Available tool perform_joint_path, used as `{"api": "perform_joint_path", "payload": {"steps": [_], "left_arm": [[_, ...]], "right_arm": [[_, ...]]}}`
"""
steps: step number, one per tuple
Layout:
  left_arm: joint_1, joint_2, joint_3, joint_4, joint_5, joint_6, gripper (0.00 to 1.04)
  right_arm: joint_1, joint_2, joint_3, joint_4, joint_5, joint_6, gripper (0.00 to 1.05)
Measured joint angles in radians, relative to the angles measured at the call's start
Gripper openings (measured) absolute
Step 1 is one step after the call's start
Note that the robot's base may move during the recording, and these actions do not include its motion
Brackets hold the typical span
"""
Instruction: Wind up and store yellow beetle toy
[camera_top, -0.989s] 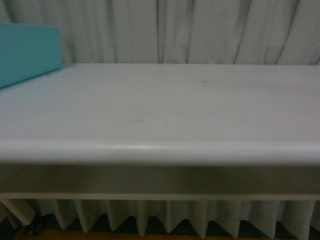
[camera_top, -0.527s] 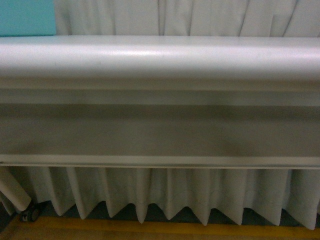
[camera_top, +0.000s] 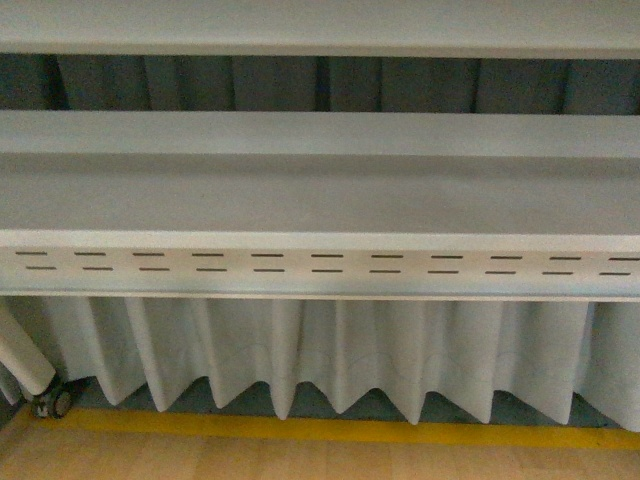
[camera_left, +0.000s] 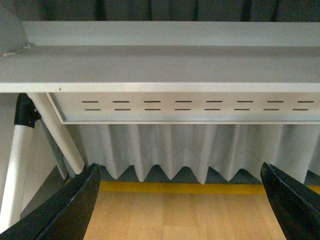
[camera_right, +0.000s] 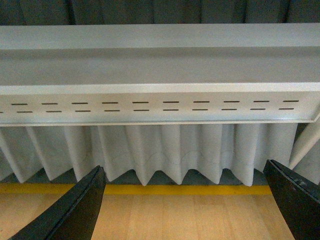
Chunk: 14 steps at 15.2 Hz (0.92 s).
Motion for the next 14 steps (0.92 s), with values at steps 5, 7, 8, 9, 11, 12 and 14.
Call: {"api": "perform_joint_path", "payload": {"steps": [5, 7, 8, 9, 11, 12, 14], "left_arm": [[0.0, 0.0, 0.0, 0.001, -0.001, 0.0, 0.98], [0.0, 0.0, 0.0, 0.002, -0.001, 0.0, 0.98], [0.0, 0.0, 0.0, 0.002, -0.001, 0.0, 0.98], [0.0, 0.0, 0.0, 0.002, -0.001, 0.0, 0.98], [0.0, 0.0, 0.0, 0.002, -0.001, 0.0, 0.98], [0.0, 0.0, 0.0, 0.002, -0.001, 0.0, 0.98], [0.0, 0.0, 0.0, 0.002, -0.001, 0.0, 0.98]], "right_arm": [[0.0, 0.0, 0.0, 0.0, 0.0, 0.0, 0.98], [0.0, 0.0, 0.0, 0.001, 0.0, 0.0, 0.98], [0.0, 0.0, 0.0, 0.001, 0.0, 0.0, 0.98], [0.0, 0.0, 0.0, 0.001, 0.0, 0.0, 0.98], [0.0, 0.0, 0.0, 0.001, 0.0, 0.0, 0.98], [0.0, 0.0, 0.0, 0.001, 0.0, 0.0, 0.98], [0.0, 0.0, 0.0, 0.001, 0.0, 0.0, 0.98]]}}
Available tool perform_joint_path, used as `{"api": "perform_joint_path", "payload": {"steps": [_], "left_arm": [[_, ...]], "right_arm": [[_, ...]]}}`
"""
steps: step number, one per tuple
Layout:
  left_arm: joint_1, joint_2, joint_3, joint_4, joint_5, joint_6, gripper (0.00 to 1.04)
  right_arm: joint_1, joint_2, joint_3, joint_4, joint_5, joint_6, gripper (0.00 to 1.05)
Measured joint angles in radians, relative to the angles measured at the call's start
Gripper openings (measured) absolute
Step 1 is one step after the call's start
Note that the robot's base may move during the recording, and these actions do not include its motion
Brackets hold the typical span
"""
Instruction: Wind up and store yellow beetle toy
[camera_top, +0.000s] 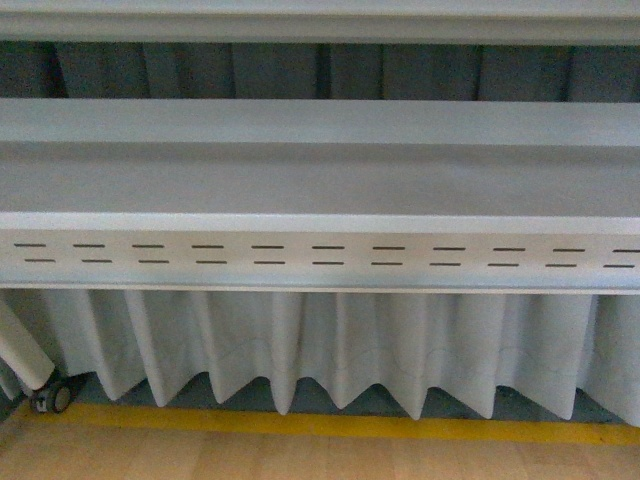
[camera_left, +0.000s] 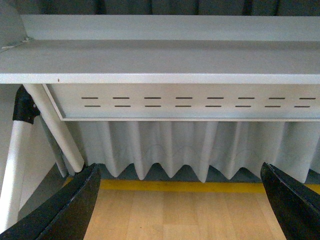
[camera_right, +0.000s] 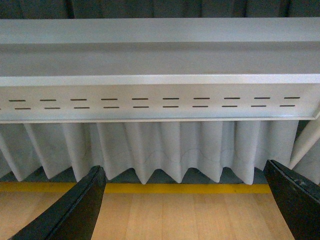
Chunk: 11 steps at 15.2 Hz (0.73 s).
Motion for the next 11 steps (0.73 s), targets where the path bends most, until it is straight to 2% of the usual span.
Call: {"api": "perform_joint_path", "payload": {"steps": [11], "left_arm": [[0.0, 0.0, 0.0, 0.0, 0.0, 0.0, 0.98]], "right_arm": [[0.0, 0.0, 0.0, 0.0, 0.0, 0.0, 0.98]]}}
